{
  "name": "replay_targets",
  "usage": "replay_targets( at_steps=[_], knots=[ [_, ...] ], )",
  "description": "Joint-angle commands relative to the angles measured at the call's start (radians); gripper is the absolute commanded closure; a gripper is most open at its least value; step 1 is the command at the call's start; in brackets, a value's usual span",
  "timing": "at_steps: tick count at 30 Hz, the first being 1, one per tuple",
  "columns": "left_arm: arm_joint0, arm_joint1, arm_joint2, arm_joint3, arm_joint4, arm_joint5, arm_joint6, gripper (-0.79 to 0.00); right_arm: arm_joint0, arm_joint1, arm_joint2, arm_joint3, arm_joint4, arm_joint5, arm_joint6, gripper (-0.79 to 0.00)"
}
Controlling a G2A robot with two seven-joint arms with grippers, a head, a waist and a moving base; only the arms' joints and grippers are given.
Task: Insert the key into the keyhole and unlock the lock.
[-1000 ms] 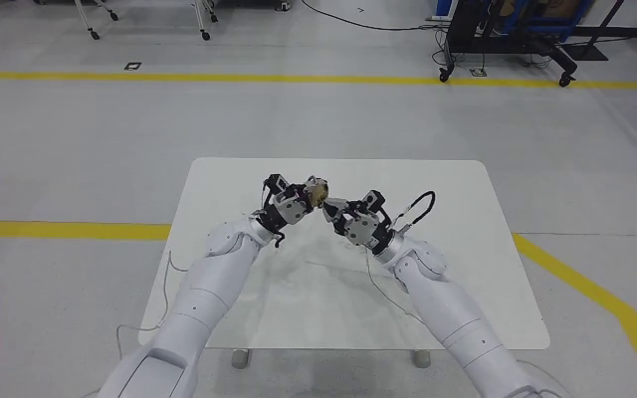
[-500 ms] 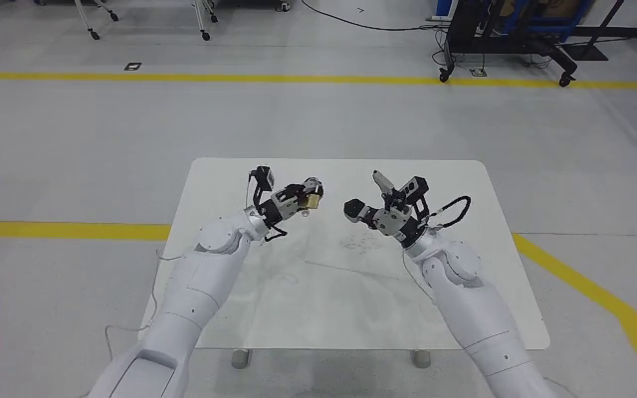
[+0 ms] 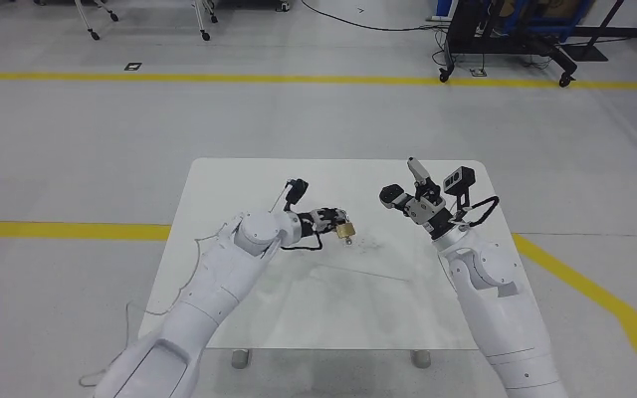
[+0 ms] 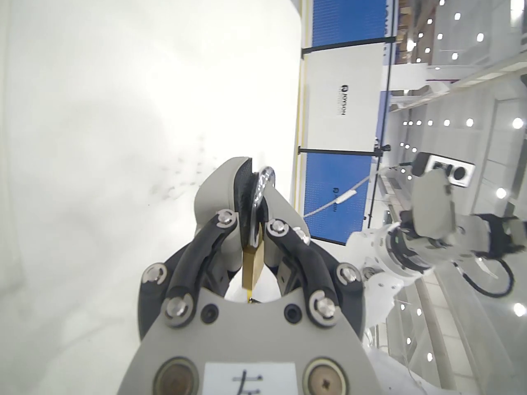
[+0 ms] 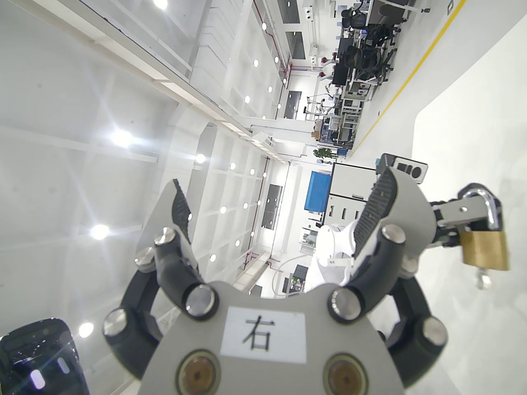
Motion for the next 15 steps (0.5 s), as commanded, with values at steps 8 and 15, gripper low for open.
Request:
replay_targets(
  at_steps=[8, 15],
  knots=[
    [-0.086, -0.071, 0.121, 0.149, 0.020, 0.024, 0.025, 0.000, 0.000, 0.000, 0.000, 0.000, 0.000, 0.000, 0.000, -0.785],
    [-0.134, -0.112, 0.185, 0.246, 0.090, -0.024, 0.053, 0.000, 0.000, 0.000, 0.000, 0.000, 0.000, 0.000, 0.000, -0.785]
  ],
)
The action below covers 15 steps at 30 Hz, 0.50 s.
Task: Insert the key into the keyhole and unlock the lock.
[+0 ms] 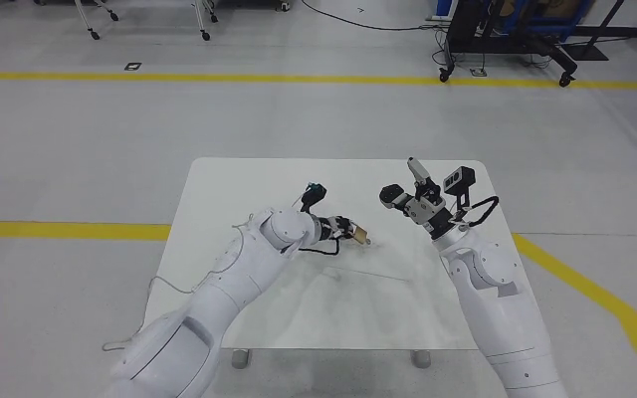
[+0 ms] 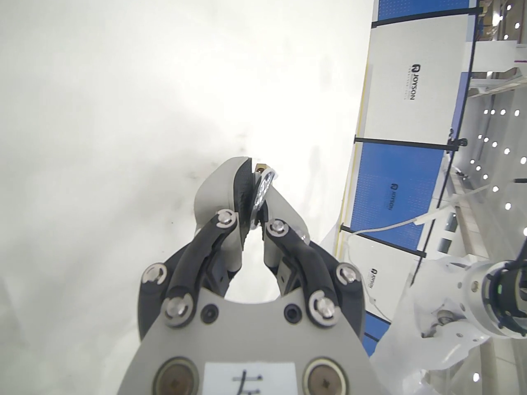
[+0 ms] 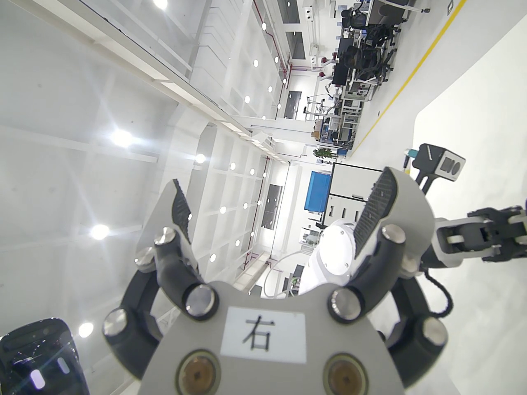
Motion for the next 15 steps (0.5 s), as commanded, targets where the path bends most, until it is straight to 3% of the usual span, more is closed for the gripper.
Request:
replay_targets(
  at_steps=[1, 8, 9, 12, 15],
  knots=[
    [-0.011, -0.011, 0.013, 0.027, 0.018, -0.014, 0.008, 0.000, 0.000, 0.000, 0.000, 0.000, 0.000, 0.000, 0.000, -0.785],
    [-0.036, -0.033, 0.046, 0.087, 0.089, -0.050, 0.035, 0.000, 0.000, 0.000, 0.000, 0.000, 0.000, 0.000, 0.000, -0.785],
    [-0.038, -0.036, 0.048, 0.097, 0.096, -0.057, 0.035, -0.068, 0.000, 0.000, 0.000, 0.000, 0.000, 0.000, 0.000, -0.785],
    [-0.043, -0.042, 0.041, 0.120, 0.084, -0.065, 0.026, -0.157, 0.000, 0.000, 0.000, 0.000, 0.000, 0.000, 0.000, -0.785],
    [-0.047, -0.045, 0.033, 0.136, 0.078, -0.073, 0.023, -0.329, 0.000, 0.000, 0.000, 0.000, 0.000, 0.000, 0.000, -0.785]
  ],
)
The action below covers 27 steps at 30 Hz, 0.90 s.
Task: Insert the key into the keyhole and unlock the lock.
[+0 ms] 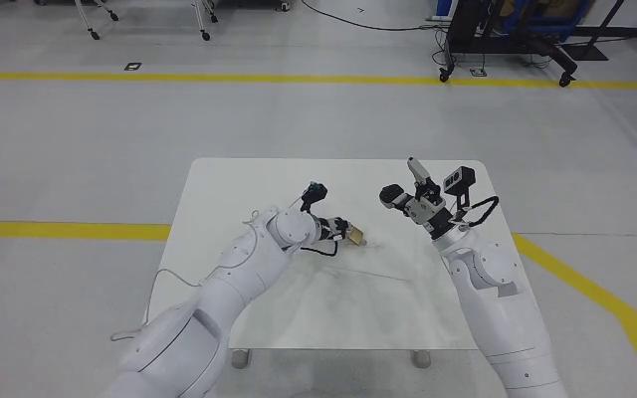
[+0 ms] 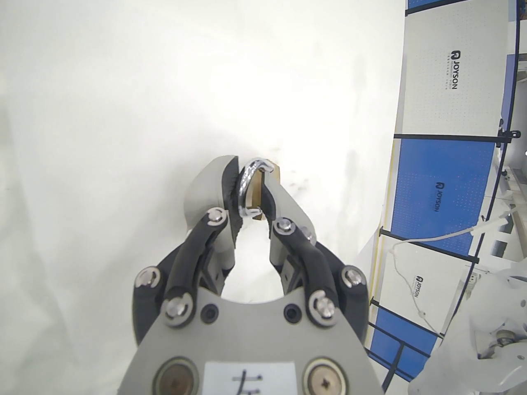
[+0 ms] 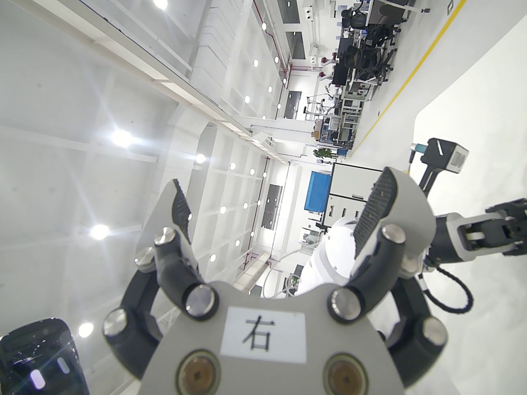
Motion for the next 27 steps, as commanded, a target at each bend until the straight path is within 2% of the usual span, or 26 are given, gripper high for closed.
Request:
replay_targets(
  at_steps=[1, 3, 4, 5, 6, 11, 13, 17, 20, 21, 22, 23, 24, 25, 26, 27],
  knots=[
    [-0.003, -0.002, -0.007, 0.010, -0.007, -0.005, -0.004, -0.357, 0.000, 0.000, 0.000, 0.000, 0.000, 0.000, 0.000, -0.785],
    [-0.004, -0.003, -0.017, 0.017, -0.018, -0.012, -0.012, -0.397, 0.000, 0.000, 0.000, 0.000, 0.000, 0.000, 0.000, -0.785],
    [-0.004, -0.003, -0.026, 0.020, -0.034, -0.020, -0.021, -0.468, 0.000, 0.000, 0.000, 0.000, 0.000, 0.000, 0.000, -0.785],
    [-0.004, -0.002, -0.032, 0.023, -0.044, -0.026, -0.027, -0.480, 0.000, 0.000, 0.000, 0.000, 0.000, 0.000, 0.000, -0.785],
    [-0.005, 0.001, -0.046, 0.032, -0.060, -0.037, -0.036, -0.536, 0.000, 0.000, 0.000, 0.000, 0.000, 0.000, 0.000, -0.785],
    [-0.010, 0.023, -0.113, 0.054, -0.120, -0.118, -0.029, -0.545, 0.000, 0.000, 0.000, 0.000, 0.000, 0.000, 0.000, -0.785],
    [-0.010, 0.043, -0.158, 0.045, -0.146, -0.187, -0.010, -0.548, 0.000, 0.000, 0.000, 0.000, 0.000, 0.000, 0.000, -0.785],
    [-0.002, 0.091, -0.229, 0.006, -0.122, -0.313, 0.047, -0.610, 0.000, 0.000, 0.000, 0.000, 0.000, 0.000, 0.000, -0.785],
    [0.029, 0.139, -0.300, -0.074, -0.074, -0.406, 0.106, -0.628, 0.000, 0.000, 0.000, 0.000, 0.000, 0.000, 0.000, -0.785],
    [0.057, 0.162, -0.336, -0.136, -0.054, -0.438, 0.122, -0.634, 0.000, 0.000, 0.000, 0.000, 0.000, 0.000, 0.000, -0.785],
    [0.084, 0.180, -0.367, -0.192, -0.038, -0.449, 0.131, -0.659, 0.000, 0.000, 0.000, 0.000, 0.000, 0.000, 0.000, -0.785],
    [0.104, 0.191, -0.387, -0.235, -0.023, -0.451, 0.138, -0.727, 0.000, 0.000, 0.000, 0.000, 0.000, 0.000, 0.000, -0.785],
    [0.139, 0.209, -0.419, -0.308, 0.002, -0.446, 0.144, -0.767, 0.000, 0.000, 0.000, 0.000, 0.000, 0.000, 0.000, -0.785],
    [0.194, 0.231, -0.464, -0.420, 0.037, -0.430, 0.149, -0.785, 0.000, 0.000, 0.000, 0.000, 0.000, 0.000, 0.000, -0.785],
    [0.225, 0.241, -0.486, -0.480, 0.058, -0.419, 0.152, -0.785, 0.000, 0.000, 0.000, -0.003, -0.004, -0.002, -0.003, -0.785],
    [0.294, 0.260, -0.530, -0.607, 0.099, -0.394, 0.154, -0.785, 0.002, 0.001, 0.000, -0.021, -0.052, -0.031, -0.023, -0.785]
  ],
)
